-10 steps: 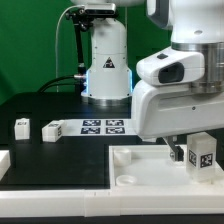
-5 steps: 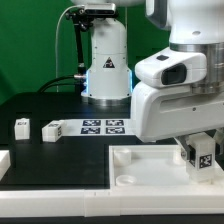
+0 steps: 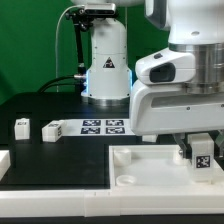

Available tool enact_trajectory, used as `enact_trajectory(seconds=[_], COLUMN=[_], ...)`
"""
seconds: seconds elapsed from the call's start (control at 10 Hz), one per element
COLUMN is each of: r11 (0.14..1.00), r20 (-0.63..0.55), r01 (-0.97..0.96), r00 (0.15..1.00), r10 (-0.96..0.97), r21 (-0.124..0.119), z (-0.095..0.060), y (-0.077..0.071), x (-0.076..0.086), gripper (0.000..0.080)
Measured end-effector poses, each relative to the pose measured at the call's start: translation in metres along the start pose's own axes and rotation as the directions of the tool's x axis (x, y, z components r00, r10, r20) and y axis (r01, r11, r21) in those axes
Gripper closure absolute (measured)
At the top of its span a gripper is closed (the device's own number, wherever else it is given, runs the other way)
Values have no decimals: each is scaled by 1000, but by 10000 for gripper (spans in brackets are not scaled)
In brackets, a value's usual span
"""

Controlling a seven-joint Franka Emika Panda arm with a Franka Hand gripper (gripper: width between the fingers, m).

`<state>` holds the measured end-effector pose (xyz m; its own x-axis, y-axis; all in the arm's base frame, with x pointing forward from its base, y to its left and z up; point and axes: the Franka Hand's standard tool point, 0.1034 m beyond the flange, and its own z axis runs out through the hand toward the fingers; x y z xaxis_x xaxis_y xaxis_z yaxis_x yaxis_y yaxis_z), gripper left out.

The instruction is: Assemble one leg

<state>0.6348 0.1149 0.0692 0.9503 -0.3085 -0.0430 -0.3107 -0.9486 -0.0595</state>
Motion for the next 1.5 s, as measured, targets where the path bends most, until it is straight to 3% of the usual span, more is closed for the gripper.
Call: enact_trajectory(seconds=[0.3, 0.6, 0.9, 1.0, 1.1, 1.3, 1.4, 1.5], r11=[917, 711, 515, 460, 500, 544, 582, 671], r20=[-6, -9, 3, 10, 10, 12, 12, 13], r01=[-399, -703, -857, -888, -866, -839, -813, -741], r00=[917, 711, 515, 460, 500, 544, 582, 671], r10=[399, 703, 857, 888, 866, 839, 813, 741], r21=[-11, -14, -10, -9, -9, -3, -3, -2], z=[1, 1, 2, 2, 2, 2, 3, 3], y=[0, 0, 0, -1, -1, -2, -5, -6], x=[-1, -3, -4, -4, -4, -3, -5, -6], gripper=[509, 509, 509, 434, 434, 181, 159, 159])
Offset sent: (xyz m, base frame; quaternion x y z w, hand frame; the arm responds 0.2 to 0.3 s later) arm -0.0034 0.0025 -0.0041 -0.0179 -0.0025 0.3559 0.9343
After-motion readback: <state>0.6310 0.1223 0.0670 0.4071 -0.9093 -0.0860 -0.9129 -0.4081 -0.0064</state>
